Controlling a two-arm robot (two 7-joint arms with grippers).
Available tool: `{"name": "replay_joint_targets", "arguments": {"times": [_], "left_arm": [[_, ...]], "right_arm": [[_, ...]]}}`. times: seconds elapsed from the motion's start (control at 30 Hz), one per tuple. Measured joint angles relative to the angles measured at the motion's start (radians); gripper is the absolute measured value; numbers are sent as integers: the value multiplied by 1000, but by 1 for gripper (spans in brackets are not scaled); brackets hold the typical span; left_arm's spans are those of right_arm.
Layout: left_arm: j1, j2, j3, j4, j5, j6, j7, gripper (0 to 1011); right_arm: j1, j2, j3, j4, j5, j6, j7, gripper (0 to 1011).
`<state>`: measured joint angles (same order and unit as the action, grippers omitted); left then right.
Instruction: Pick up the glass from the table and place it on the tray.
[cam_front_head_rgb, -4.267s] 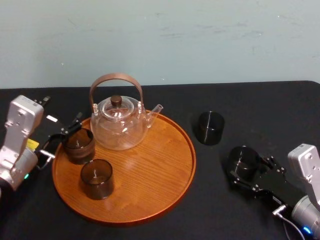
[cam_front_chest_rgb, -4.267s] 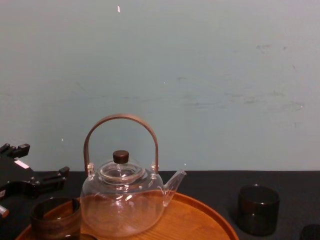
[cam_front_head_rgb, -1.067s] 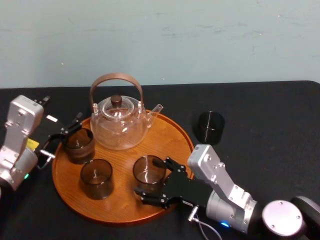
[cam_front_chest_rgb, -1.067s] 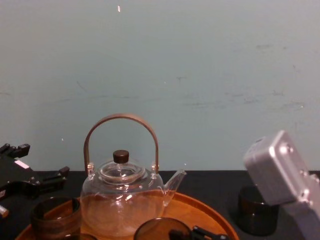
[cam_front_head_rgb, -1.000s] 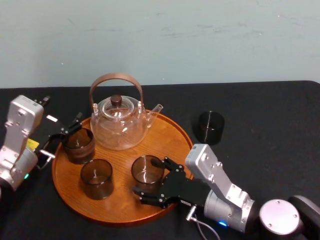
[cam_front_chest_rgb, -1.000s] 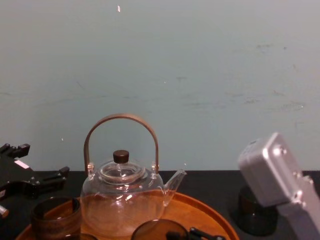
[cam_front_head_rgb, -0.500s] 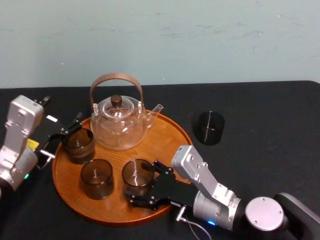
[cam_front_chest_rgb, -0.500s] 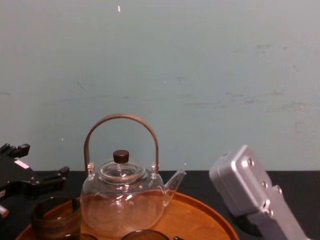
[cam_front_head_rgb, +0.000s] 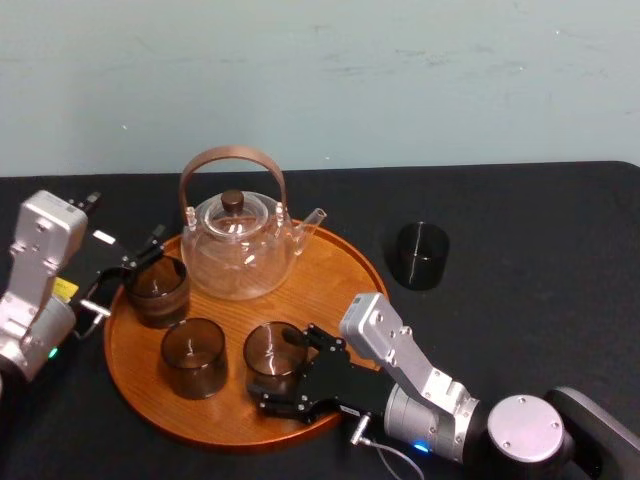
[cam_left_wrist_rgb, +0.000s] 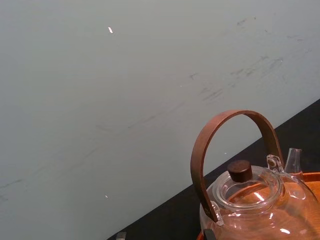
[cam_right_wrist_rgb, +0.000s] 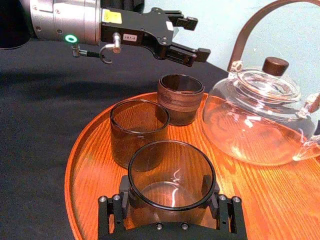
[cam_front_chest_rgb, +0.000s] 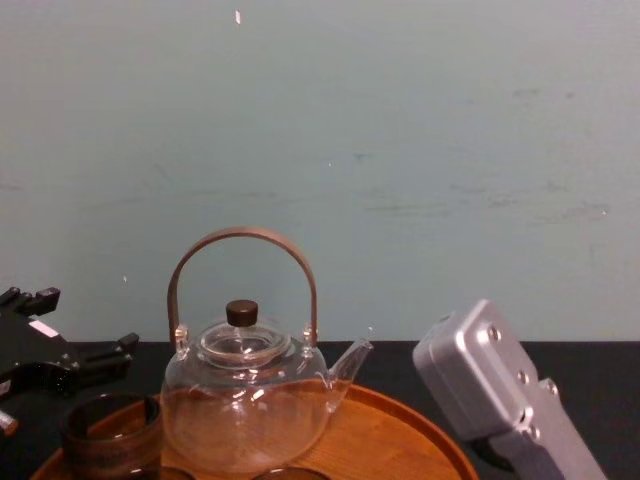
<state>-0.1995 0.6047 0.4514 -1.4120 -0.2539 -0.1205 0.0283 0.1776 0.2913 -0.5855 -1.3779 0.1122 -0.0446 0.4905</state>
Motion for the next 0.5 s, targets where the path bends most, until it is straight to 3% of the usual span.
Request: {"name": "replay_joint_targets", "arguments": {"times": [0.17, 0.3, 0.5], "left_arm": [[0, 0, 0, 0, 0, 0, 0, 1001], [0, 0, 0, 0, 0, 0, 0, 1001], [0, 0, 0, 0, 0, 0, 0, 1001]], "right_arm": [[0, 0, 0, 0, 0, 0, 0, 908], [0, 0, 0, 0, 0, -1, 0, 999], [0, 0, 0, 0, 0, -1, 0, 1002]]}}
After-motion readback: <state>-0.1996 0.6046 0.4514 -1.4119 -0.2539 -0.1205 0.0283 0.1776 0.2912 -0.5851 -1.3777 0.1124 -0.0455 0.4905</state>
